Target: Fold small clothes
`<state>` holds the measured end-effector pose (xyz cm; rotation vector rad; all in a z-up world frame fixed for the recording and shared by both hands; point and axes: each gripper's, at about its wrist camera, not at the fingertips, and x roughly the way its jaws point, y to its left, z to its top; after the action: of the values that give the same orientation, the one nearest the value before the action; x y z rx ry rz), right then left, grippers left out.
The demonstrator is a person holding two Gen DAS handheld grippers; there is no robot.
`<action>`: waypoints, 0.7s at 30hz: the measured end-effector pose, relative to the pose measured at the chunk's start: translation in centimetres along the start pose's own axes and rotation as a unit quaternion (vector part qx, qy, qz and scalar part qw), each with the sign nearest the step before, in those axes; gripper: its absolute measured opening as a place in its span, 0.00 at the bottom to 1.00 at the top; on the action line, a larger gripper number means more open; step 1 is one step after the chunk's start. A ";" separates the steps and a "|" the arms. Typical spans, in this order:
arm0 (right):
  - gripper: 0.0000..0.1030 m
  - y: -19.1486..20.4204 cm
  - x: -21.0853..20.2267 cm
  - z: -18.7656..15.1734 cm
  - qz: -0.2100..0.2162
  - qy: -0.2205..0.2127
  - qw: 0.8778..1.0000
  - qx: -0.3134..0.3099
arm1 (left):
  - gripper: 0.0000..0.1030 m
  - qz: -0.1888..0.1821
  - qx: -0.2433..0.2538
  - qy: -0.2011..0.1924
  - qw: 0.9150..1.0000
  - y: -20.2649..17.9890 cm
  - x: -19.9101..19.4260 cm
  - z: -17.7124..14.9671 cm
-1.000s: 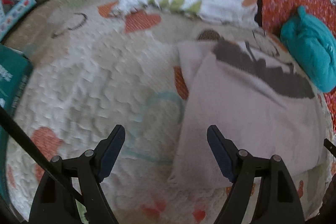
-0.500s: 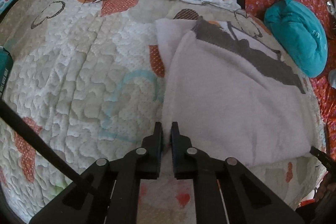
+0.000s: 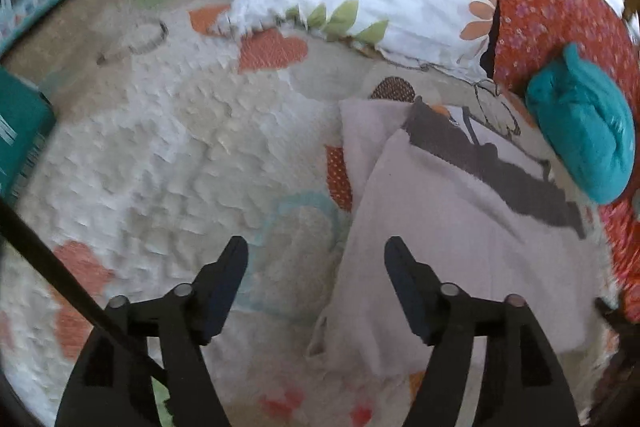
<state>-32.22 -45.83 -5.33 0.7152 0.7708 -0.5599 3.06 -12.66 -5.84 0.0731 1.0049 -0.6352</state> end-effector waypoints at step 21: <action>0.36 1.9 2.7 2.5 0.016 0.024 0.999 -0.029 | 0.12 0.006 -0.020 0.078 0.997 -0.5 -0.9 -2.1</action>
<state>-28.30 -47.06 -5.44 0.6889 0.8163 -0.4919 0.81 -11.97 -6.18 0.0945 1.1660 -0.6044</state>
